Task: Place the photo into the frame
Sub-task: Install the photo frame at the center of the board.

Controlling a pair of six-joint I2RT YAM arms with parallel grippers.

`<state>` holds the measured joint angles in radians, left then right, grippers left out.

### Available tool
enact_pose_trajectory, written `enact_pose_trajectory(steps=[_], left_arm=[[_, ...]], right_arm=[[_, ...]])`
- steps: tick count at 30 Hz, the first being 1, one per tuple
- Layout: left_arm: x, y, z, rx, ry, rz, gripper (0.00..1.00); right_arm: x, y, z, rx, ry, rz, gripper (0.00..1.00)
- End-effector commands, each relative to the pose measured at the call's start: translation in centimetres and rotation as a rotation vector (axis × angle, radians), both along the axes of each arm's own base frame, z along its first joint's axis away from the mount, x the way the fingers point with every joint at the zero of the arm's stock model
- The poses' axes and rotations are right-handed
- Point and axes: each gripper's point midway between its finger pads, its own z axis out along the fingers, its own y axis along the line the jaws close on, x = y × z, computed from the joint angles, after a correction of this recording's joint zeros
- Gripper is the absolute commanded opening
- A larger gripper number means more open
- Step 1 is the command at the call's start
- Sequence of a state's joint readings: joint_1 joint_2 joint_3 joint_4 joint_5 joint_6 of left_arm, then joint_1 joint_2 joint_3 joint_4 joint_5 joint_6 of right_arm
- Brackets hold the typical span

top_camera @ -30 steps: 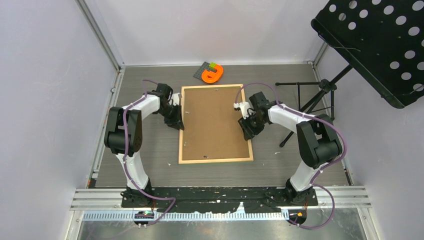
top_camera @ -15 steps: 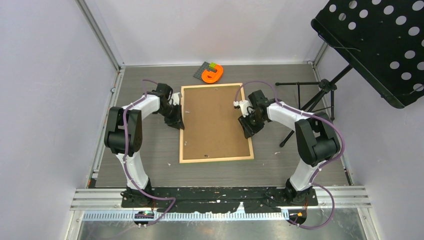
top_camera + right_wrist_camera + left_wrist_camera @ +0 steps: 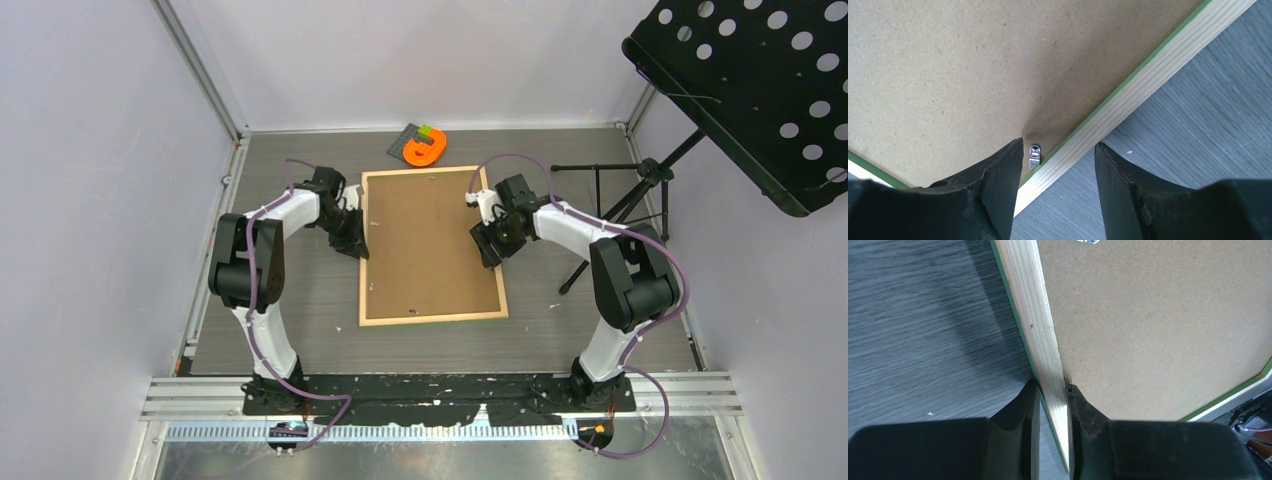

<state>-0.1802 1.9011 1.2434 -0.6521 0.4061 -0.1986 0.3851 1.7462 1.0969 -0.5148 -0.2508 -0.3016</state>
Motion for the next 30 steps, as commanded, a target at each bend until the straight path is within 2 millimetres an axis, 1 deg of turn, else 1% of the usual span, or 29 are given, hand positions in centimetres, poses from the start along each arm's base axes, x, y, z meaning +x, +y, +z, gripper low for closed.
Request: enact_pose_trajectory(steps=[1, 7, 13, 23, 30], left_arm=[[0.1, -0.9, -0.8, -0.036, -0.008, -0.05, 0.0], [0.1, -0.9, -0.7, -0.039, -0.006, -0.051, 0.0], [0.1, -0.9, -0.8, -0.038, -0.003, -0.051, 0.0], [0.0, -0.9, -0.8, -0.038, -0.001, -0.051, 0.0], [0.0, -0.9, -0.9, -0.038, 0.002, -0.051, 0.0]], right_arm=[[2.2, 0.9, 1.4, 0.023, -0.068, -0.03, 0.6], [0.8, 0.8, 0.9, 0.021, -0.021, 0.002, 0.59], [-0.3, 0.2, 0.7, 0.007, -0.011, 0.033, 0.55], [-1.4, 0.0, 0.5, 0.007, 0.007, 0.063, 0.52], [-1.6, -0.3, 0.2, -0.005, 0.006, 0.068, 0.51]])
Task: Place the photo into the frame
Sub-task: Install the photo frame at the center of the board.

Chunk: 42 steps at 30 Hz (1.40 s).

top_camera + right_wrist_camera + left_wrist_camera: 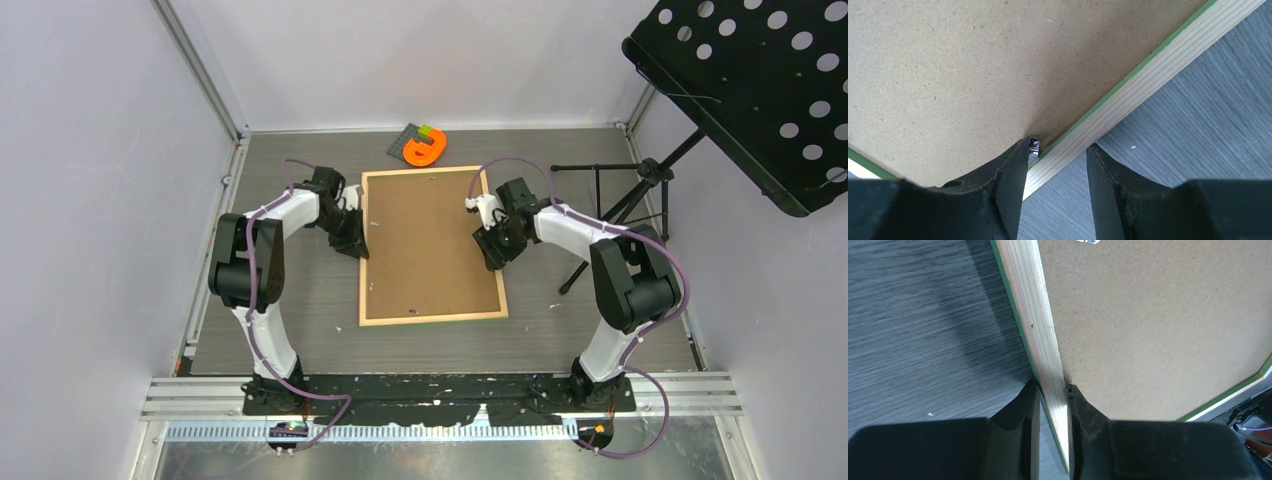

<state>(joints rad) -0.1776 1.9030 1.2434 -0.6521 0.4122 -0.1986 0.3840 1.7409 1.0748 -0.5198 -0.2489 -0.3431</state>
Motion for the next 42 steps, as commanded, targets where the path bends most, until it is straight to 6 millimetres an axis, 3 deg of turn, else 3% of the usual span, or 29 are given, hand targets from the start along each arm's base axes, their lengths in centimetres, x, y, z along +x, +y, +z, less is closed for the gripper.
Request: enact_pose_trajectory(steps=[1, 10, 29, 42], left_arm=[[0.0, -1.0, -0.8, -0.035, -0.003, -0.053, 0.0], [0.1, -1.0, -0.8, -0.036, -0.003, -0.054, 0.0], [0.1, -1.0, -0.8, -0.037, 0.001, -0.054, 0.0], [0.0, -1.0, -0.8, -0.039, 0.002, -0.056, 0.0]], right_arm=[[-1.0, 0.2, 0.7, 0.016, 0.003, 0.034, 0.5], [-0.9, 0.0, 0.7, 0.002, -0.009, 0.052, 0.46], [0.0, 0.6, 0.6, -0.005, -0.05, 0.182, 0.23], [1.1, -0.5, -0.1, -0.093, -0.101, 0.281, 0.19]])
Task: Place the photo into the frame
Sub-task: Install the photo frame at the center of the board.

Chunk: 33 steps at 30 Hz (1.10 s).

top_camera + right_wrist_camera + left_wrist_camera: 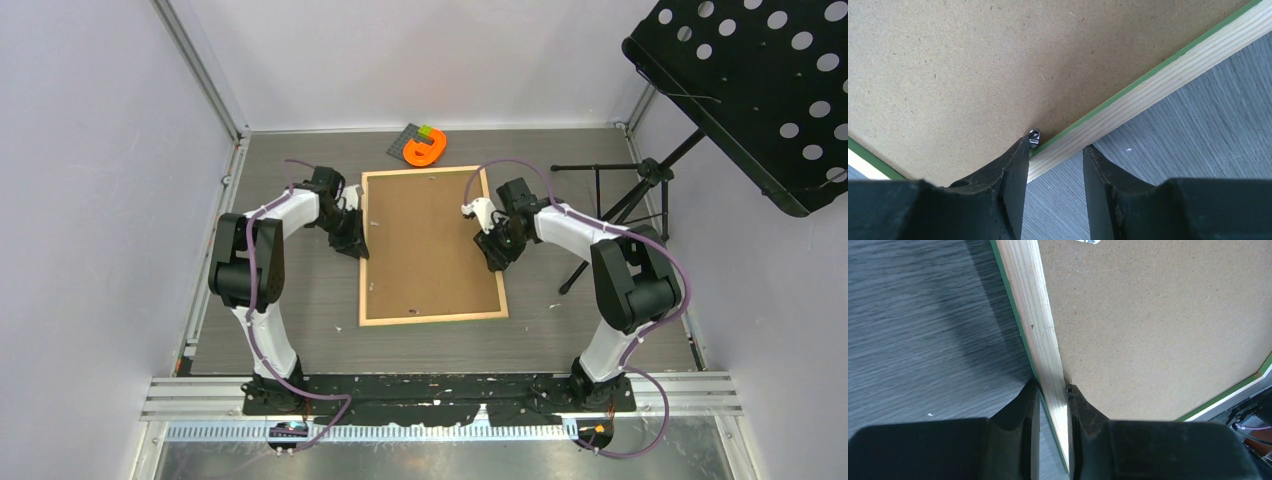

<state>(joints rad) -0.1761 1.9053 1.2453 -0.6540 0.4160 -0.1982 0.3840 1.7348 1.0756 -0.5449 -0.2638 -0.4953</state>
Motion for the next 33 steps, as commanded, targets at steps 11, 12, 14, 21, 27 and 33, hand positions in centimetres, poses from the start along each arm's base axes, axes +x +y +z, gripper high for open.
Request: enact_pose_trajectory(steps=[11, 12, 14, 21, 27, 33], left_arm=[[0.0, -1.1, -0.8, -0.038, -0.002, -0.058, 0.0], [0.0, -1.1, -0.8, -0.04, 0.0, -0.059, 0.0], [0.0, -1.1, -0.8, -0.04, 0.001, -0.06, 0.0], [0.0, -1.1, -0.8, -0.041, 0.002, -0.061, 0.0], [0.0, -1.1, -0.8, -0.041, 0.003, -0.061, 0.0], [-0.1, -1.2, -0.8, -0.043, 0.004, -0.063, 0.0]], right_arm=[[2.0, -1.0, -0.6, -0.12, -0.109, 0.175, 0.19], [2.0, -1.0, -0.7, -0.123, -0.11, 0.179, 0.19], [2.1, -1.1, -0.7, -0.13, -0.113, 0.183, 0.2], [1.3, 0.4, 0.0, -0.033, -0.062, 0.118, 0.54], [2.7, 1.1, 2.5, 0.087, -0.012, -0.087, 0.69], [5.0, 0.5, 4.8, 0.191, 0.003, -0.282, 0.69]])
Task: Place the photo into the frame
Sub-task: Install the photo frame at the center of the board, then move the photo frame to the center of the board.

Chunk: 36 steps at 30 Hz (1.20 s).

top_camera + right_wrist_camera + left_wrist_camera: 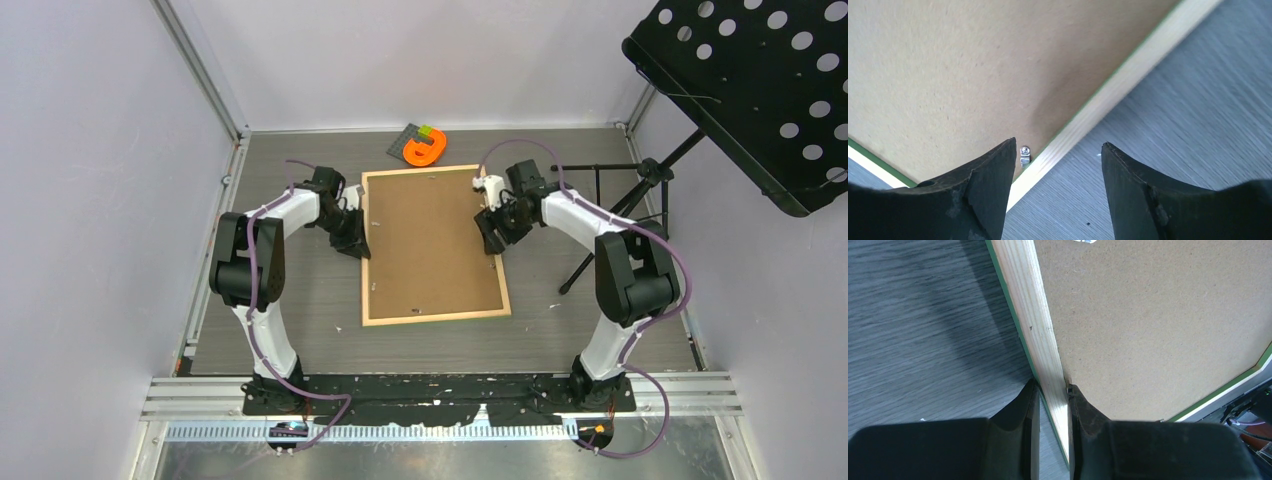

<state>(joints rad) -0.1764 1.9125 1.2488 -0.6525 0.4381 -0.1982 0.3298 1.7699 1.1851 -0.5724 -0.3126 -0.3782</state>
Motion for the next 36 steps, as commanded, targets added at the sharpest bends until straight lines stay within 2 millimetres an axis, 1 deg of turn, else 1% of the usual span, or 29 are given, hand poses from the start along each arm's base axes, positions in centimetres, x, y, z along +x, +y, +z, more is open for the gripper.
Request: enact_pose_trajectory(steps=[1, 4, 10, 14, 16, 22, 25, 28, 31, 34, 36], left_arm=[[0.0, -0.8, -0.8, -0.024, -0.003, -0.057, 0.0], [-0.1, -0.8, -0.8, -0.024, -0.002, -0.059, 0.0], [0.0, -0.8, -0.8, -0.027, -0.004, -0.059, 0.0], [0.0, -0.8, -0.8, -0.03, -0.003, -0.059, 0.0], [0.0, -0.8, -0.8, -0.029, -0.004, -0.061, 0.0], [-0.1, -0.8, -0.8, -0.031, -0.006, -0.063, 0.0], [-0.1, -0.8, -0.7, -0.031, -0.009, -0.062, 0.0], [0.0, -0.9, -0.6, -0.032, -0.017, -0.063, 0.0], [0.0, -0.9, -0.5, -0.034, -0.023, -0.063, 0.0], [0.0, -0.8, -0.4, -0.034, -0.03, -0.064, 0.04], [-0.1, -0.8, -0.3, -0.034, -0.034, -0.066, 0.1]], right_arm=[[2.6, 0.2, 2.9, 0.11, -0.013, -0.173, 0.69], [3.2, -0.1, 2.4, 0.116, -0.001, -0.217, 0.66], [3.9, 0.4, 1.2, 0.141, 0.041, -0.247, 0.61], [4.9, 0.5, 0.4, 0.163, 0.073, -0.275, 0.57], [5.7, 0.5, 0.5, 0.172, 0.071, -0.288, 0.55], [7.1, 0.6, -0.1, 0.179, 0.085, -0.305, 0.49], [7.3, 0.5, -0.5, 0.174, 0.091, -0.313, 0.44], [7.0, 0.2, -1.1, 0.166, 0.106, -0.323, 0.35], [6.8, -0.1, -1.4, 0.154, 0.109, -0.327, 0.29], [6.4, -0.5, -2.0, 0.136, 0.116, -0.335, 0.23], [6.2, -0.7, -2.3, 0.128, 0.119, -0.338, 0.19]])
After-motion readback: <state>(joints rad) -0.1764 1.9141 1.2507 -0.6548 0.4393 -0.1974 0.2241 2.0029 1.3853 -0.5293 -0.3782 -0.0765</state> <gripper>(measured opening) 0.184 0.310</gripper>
